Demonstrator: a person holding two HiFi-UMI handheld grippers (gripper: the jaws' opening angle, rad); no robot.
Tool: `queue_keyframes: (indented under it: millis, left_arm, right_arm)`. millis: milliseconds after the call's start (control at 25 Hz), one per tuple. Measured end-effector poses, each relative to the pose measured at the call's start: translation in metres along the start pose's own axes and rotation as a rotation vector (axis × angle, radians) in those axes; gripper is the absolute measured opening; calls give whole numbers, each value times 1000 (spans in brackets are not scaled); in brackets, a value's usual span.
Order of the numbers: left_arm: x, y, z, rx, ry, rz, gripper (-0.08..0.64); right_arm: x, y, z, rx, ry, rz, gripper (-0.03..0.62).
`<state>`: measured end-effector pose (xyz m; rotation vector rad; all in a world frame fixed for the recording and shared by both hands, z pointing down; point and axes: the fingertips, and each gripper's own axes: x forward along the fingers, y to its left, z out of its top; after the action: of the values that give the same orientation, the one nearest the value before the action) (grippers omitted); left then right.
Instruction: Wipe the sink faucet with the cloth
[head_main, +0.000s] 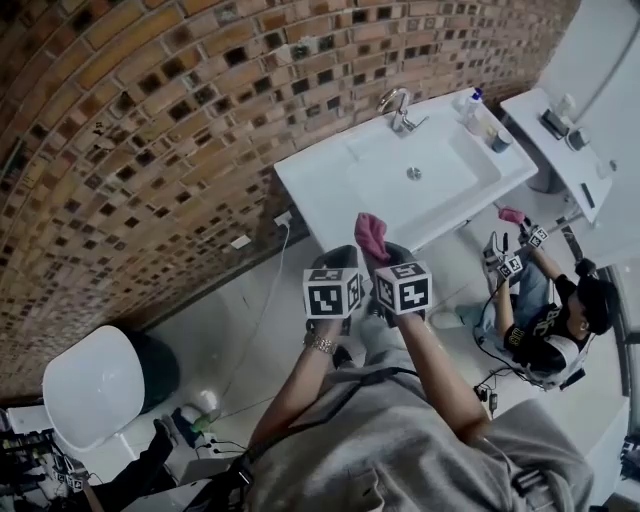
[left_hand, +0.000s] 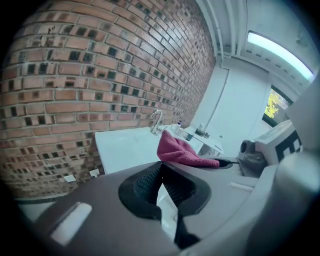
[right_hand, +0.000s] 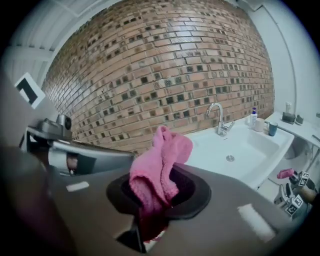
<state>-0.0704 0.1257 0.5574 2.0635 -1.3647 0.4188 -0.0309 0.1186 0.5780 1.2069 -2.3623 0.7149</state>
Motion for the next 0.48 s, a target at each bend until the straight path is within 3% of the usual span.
queue_keyframes:
  millis: [240, 480]
  left_arm:
    - [-18, -24, -8, 29, -35, -19, 20]
    - [-10, -57, 5, 78, -63, -32, 20]
  right_arm:
    - [-40, 22, 5, -22, -61, 19, 77]
    - [-69, 0, 18, -8, -99, -5, 77]
